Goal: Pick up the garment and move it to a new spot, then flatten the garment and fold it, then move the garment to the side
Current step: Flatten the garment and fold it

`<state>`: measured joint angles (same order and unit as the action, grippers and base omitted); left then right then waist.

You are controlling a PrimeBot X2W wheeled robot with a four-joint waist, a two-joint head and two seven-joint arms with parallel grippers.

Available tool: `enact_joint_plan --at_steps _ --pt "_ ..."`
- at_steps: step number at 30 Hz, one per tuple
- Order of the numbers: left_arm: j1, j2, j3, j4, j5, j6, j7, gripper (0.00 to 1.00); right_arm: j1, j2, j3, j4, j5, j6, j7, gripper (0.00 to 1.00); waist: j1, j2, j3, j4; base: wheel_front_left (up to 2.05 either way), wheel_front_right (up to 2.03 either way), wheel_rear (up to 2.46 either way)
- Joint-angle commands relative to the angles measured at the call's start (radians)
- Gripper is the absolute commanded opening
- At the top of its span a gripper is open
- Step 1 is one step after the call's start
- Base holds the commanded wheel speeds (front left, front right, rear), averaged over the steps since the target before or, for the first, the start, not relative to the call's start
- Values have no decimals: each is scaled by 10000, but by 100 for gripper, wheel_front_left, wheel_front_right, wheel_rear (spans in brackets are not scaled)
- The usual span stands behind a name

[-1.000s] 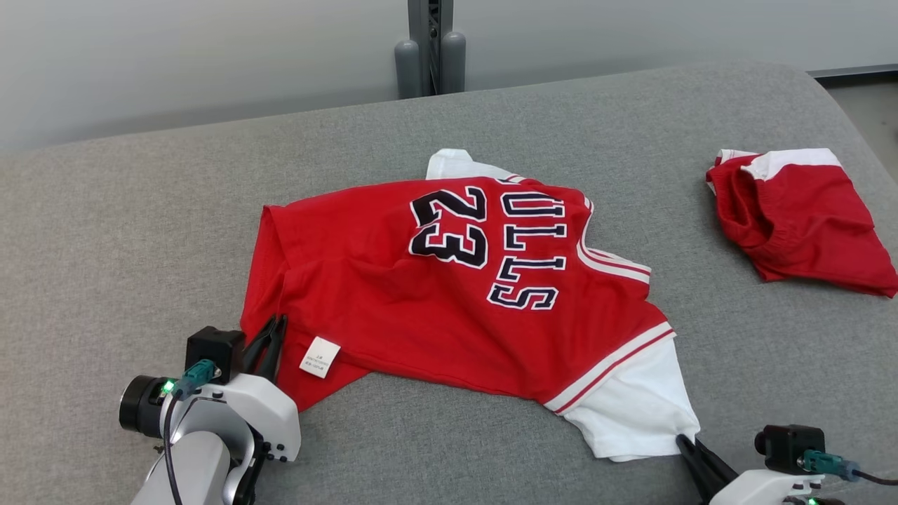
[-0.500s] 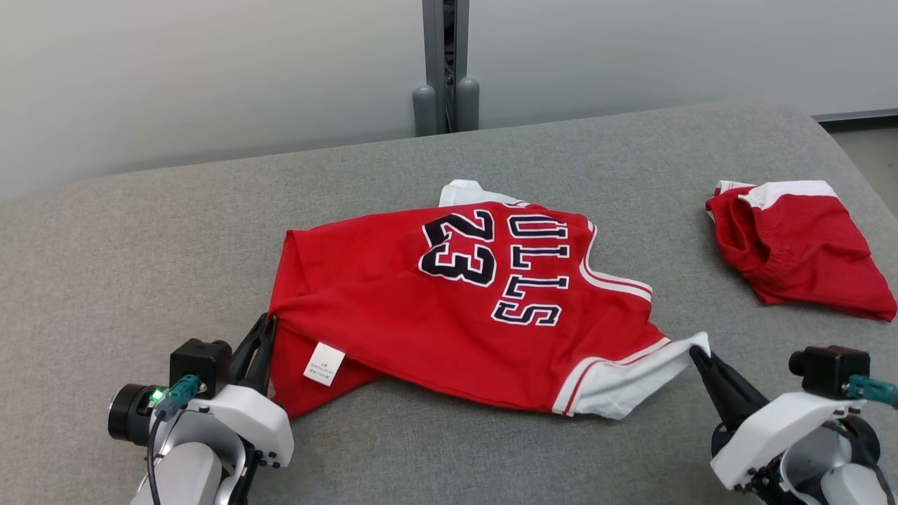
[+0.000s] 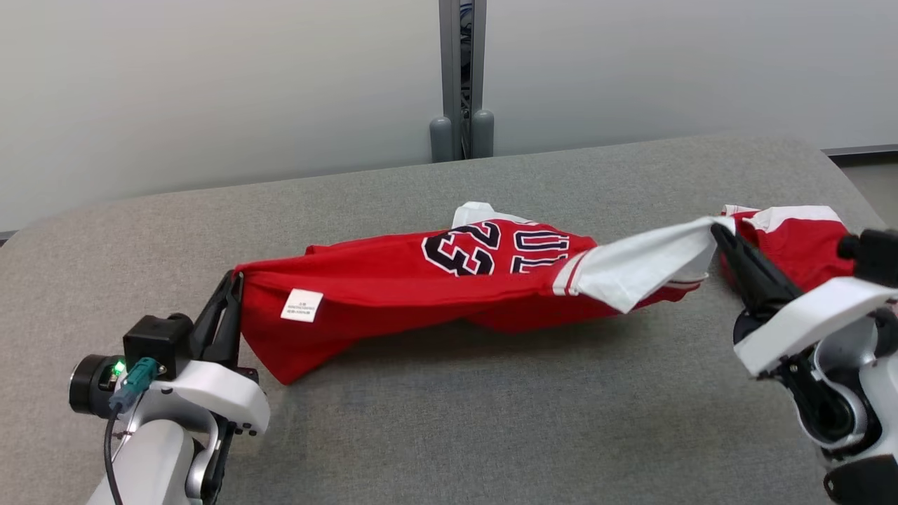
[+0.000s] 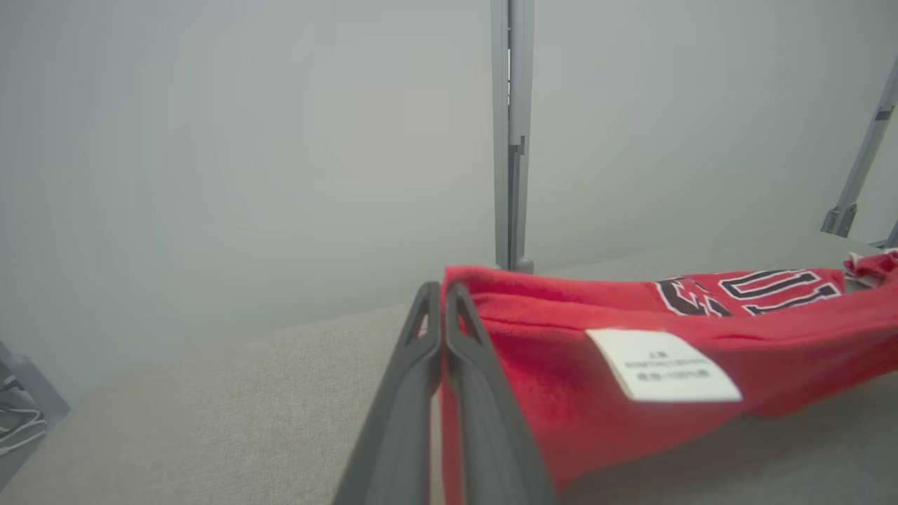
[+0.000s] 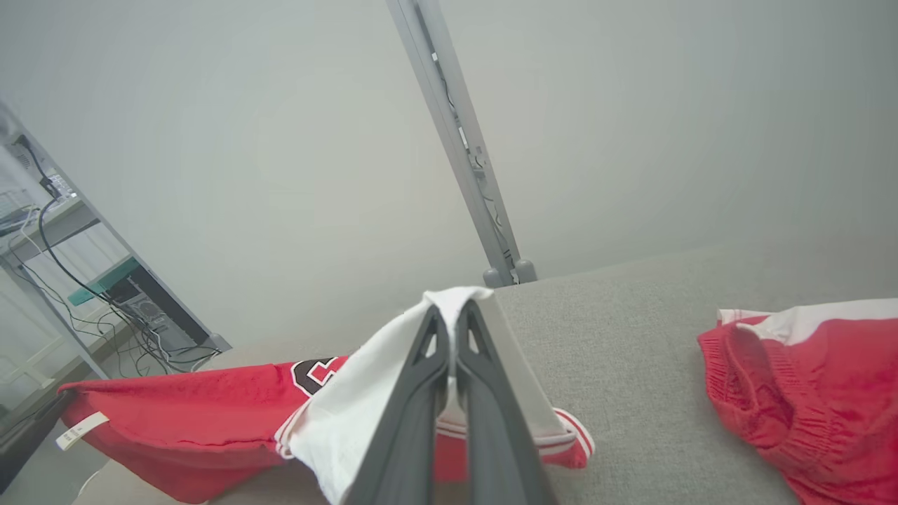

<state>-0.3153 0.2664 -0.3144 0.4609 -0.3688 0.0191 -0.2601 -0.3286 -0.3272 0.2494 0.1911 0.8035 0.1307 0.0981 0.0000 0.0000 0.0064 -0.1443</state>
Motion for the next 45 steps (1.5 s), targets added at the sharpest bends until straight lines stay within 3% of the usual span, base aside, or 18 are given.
enact_joint_plan --at_steps 1,11,21,29,36,45 --pt "-139 33 83 -79 -37 75 -43 0 -199 -59 -31 -41 97 2 60 0 0 0 -34 0 0 0 0" --pt "-1240 -216 1067 -696 -1418 -214 309 0 -2956 -90 389 583 746 2 946 0 0 0 -367 12 0 0 0" --pt "-2766 -522 1873 -998 -2056 180 193 0 -5314 -442 1221 1642 103 2 214 0 0 0 -683 130 0 0 0" --pt "-3018 -604 1893 -1122 -1967 266 180 0 -6372 -428 1828 2355 66 2 -58 0 0 0 -773 136 0 0 0" --pt "-3988 -456 1569 -701 -1728 232 629 0 -7900 -389 2337 3318 229 2 -132 0 0 0 -201 154 0 0 0" --pt "-6866 -452 1198 986 -1382 94 1021 0 -10748 -185 2682 5313 135 2 -761 0 0 0 1432 293 0 0 0"
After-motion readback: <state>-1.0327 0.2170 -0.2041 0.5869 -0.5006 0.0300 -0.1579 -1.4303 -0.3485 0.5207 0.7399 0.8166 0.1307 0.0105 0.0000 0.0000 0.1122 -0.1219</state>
